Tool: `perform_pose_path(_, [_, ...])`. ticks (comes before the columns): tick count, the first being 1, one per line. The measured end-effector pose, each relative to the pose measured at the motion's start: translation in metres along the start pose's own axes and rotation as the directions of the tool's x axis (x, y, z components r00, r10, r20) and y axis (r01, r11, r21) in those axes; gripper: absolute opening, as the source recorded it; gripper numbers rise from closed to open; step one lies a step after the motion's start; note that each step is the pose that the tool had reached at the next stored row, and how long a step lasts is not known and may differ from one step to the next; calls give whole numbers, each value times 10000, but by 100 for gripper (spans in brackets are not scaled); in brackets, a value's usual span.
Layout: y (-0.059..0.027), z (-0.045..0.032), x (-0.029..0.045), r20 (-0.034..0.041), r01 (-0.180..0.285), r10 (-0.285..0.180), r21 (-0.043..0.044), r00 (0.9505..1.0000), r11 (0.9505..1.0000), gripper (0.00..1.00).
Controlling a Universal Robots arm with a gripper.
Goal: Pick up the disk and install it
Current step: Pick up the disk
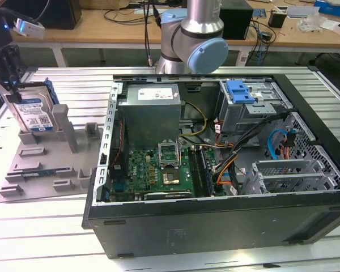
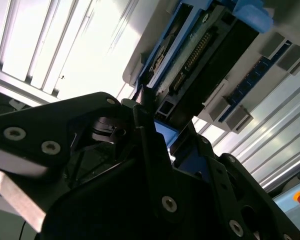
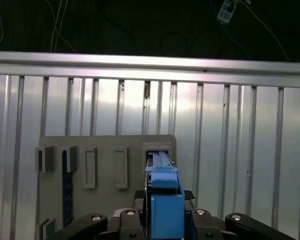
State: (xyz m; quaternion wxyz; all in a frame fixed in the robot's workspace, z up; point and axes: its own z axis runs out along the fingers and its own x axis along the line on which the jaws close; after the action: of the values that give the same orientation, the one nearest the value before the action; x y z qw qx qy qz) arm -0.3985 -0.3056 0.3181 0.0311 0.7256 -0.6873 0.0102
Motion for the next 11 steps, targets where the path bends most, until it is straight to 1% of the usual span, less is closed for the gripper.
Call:
perform_pose_path(7, [-11,-112,7,1,-5,5,-21,10000,10000,37])
perform_pose_path(11, [-24,-202,13,3,-21,21,-45,10000,10000,37])
